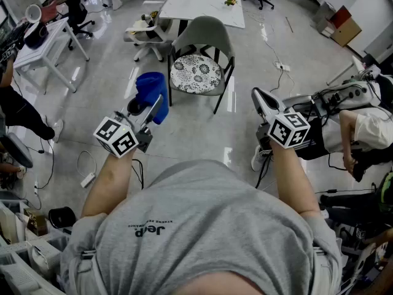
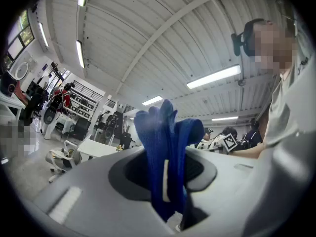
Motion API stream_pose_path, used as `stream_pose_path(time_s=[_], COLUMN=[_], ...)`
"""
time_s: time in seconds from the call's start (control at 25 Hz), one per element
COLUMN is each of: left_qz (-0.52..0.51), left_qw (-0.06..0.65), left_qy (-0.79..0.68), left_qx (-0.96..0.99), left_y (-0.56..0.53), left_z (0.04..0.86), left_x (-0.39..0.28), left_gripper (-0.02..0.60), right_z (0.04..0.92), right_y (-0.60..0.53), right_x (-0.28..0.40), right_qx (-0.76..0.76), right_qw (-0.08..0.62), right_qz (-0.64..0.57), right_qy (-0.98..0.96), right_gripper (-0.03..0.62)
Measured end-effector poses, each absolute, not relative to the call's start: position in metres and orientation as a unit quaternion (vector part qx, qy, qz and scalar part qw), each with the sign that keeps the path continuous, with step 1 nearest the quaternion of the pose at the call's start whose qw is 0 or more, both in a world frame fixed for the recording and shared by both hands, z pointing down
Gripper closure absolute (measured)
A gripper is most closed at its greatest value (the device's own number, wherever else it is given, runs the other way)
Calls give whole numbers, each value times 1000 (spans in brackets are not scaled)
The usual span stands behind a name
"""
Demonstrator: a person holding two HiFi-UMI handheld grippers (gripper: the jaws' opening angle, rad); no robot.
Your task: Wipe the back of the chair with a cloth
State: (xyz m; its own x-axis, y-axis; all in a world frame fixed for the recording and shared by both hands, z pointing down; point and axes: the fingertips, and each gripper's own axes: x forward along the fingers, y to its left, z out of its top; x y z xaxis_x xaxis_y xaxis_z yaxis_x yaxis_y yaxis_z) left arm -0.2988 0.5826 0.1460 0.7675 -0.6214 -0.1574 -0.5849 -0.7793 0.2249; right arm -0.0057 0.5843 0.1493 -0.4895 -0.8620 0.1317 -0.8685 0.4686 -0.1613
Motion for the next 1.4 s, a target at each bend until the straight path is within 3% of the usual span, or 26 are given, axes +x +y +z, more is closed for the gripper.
stream_pose_path(time_s=[1.4], left_qz=[-99], left_qw=[91], left_qy=[-385], left_qx=[913], left_y=[590], left_z=[156], left_x=[-200], left_gripper=[396], right_z=[156], right_y=[563], right_x=[73], right_qx=[445], right_qw=[-2], right_qz=[107], right_qy=[-889], right_gripper=[599])
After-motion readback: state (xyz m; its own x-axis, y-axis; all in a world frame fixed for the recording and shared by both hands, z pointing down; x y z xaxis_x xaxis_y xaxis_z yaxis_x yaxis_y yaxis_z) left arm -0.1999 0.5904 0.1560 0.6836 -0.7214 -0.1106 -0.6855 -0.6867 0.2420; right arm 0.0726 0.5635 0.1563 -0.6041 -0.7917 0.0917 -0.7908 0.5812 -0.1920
